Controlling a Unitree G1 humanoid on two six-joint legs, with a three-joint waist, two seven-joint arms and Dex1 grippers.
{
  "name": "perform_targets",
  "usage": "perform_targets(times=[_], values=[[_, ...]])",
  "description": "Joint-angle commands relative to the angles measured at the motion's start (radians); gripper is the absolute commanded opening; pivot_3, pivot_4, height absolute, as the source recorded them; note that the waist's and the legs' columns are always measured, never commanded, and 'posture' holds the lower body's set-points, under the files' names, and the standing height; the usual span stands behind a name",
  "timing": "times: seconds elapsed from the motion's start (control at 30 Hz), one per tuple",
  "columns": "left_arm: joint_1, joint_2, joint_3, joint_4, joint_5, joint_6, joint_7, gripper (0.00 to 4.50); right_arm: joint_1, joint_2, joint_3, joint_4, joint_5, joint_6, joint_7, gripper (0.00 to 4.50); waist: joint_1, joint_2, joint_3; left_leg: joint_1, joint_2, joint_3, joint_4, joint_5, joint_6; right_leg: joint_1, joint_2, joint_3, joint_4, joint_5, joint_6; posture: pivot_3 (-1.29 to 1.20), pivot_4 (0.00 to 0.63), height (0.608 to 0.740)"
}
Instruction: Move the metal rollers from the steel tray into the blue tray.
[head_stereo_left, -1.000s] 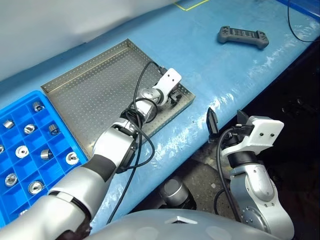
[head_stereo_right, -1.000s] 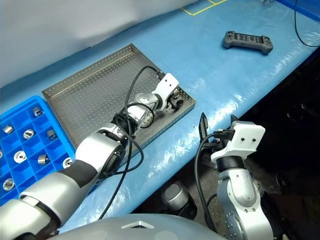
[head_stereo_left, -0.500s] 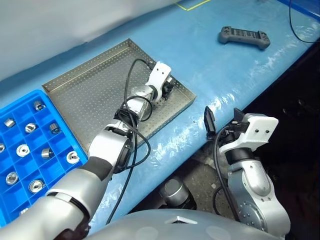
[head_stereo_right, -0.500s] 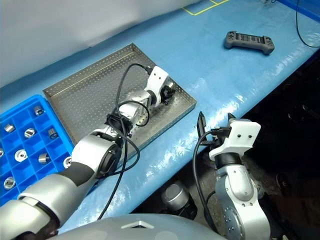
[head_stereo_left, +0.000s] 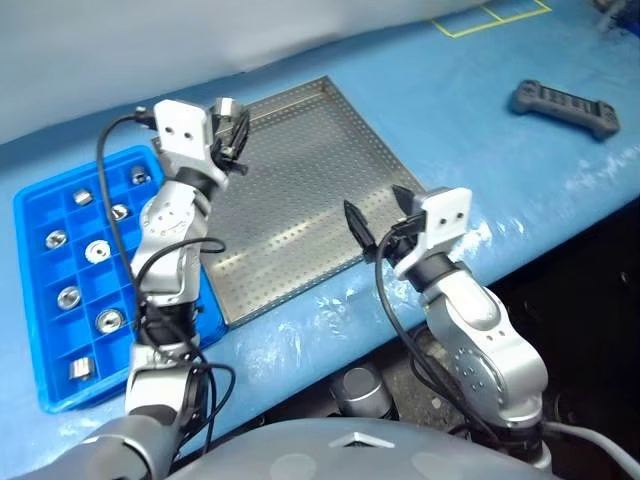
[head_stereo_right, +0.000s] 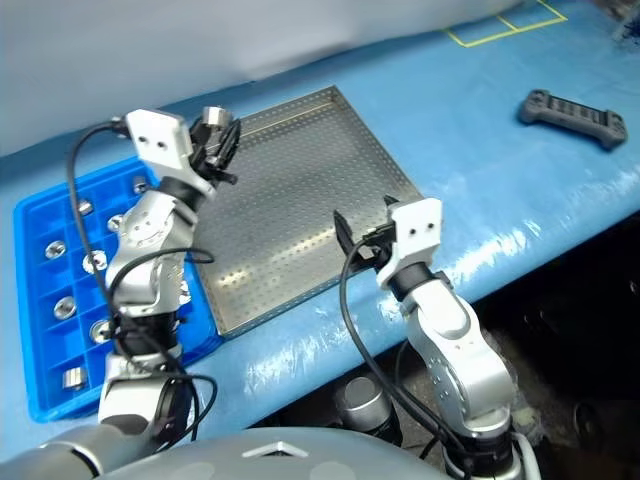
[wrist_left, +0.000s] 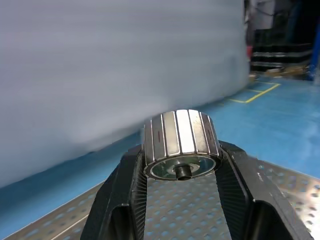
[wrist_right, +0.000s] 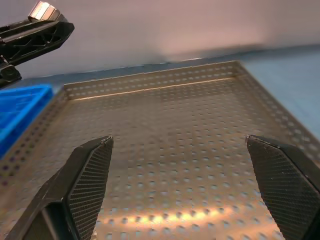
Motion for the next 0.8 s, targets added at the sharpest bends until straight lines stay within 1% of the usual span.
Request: perform_targets(times=[0.03, 0.23, 0.37, 0.43, 0.53, 0.63, 0.8], values=[[0.089, 0.017, 0.026, -0.200, -0.016, 0.068, 0.033, 1.68, -0.086, -0.014, 0.044, 0.064, 0.012, -0.023, 0.088, 4.50, 0.061, 0.000, 0.000, 0.001, 0.000, -0.001, 0.001, 0.000, 0.000, -0.001, 0.000, -0.001, 0.000, 0.000, -0.001, -0.17, 0.150, 0.740], [0.323, 0.053, 0.042, -0.398, 0.006, 0.176, 0.062, 1.68, -0.194, -0.035, 0.095, 0.175, 0.032, -0.049, 0.232, 4.50, 0.210, 0.001, 0.000, -0.001, 0.000, -0.006, 0.001, 0.000, 0.000, -0.004, 0.000, -0.005, -0.001, 0.002, -0.004, -0.01, 0.150, 0.740], [0.431, 0.080, 0.042, -0.470, -0.013, 0.236, 0.046, 1.68, -0.218, -0.036, 0.109, 0.202, 0.036, -0.056, 0.278, 4.50, 0.290, 0.001, 0.000, -0.001, 0.000, -0.007, 0.001, 0.000, -0.001, -0.003, 0.000, -0.007, -0.001, 0.002, -0.005, 0.03, 0.150, 0.740], [0.485, 0.103, 0.043, -0.498, -0.024, 0.269, 0.026, 1.68, -0.226, -0.040, 0.117, 0.210, 0.037, -0.056, 0.304, 4.50, 0.313, 0.001, 0.000, -0.001, 0.000, -0.008, 0.001, 0.001, -0.001, -0.003, 0.000, -0.008, -0.001, 0.002, -0.007, 0.04, 0.150, 0.740], [0.547, 0.138, 0.045, -0.522, -0.044, 0.312, -0.007, 1.68, -0.228, -0.052, 0.125, 0.213, 0.042, -0.050, 0.341, 4.50, 0.334, 0.001, 0.000, -0.001, 0.001, -0.009, 0.001, 0.001, -0.002, -0.003, 0.000, -0.010, -0.001, 0.003, -0.008, 0.05, 0.150, 0.740], [0.589, 0.165, 0.045, -0.533, -0.078, 0.354, -0.039, 1.68, -0.219, -0.068, 0.137, 0.210, 0.040, -0.048, 0.369, 4.50, 0.344, 0.001, -0.001, -0.001, 0.001, -0.012, 0.001, 0.002, -0.004, -0.003, 0.000, -0.012, -0.001, 0.002, -0.009, 0.05, 0.150, 0.740], [0.627, 0.223, 0.039, -0.551, -0.117, 0.423, -0.083, 1.68, -0.207, -0.068, 0.135, 0.209, 0.034, -0.052, 0.369, 4.50, 0.343, 0.002, -0.001, 0.000, 0.002, -0.013, 0.000, 0.003, -0.005, -0.003, 0.001, -0.014, 0.000, 0.001, -0.012, 0.04, 0.150, 0.740]])
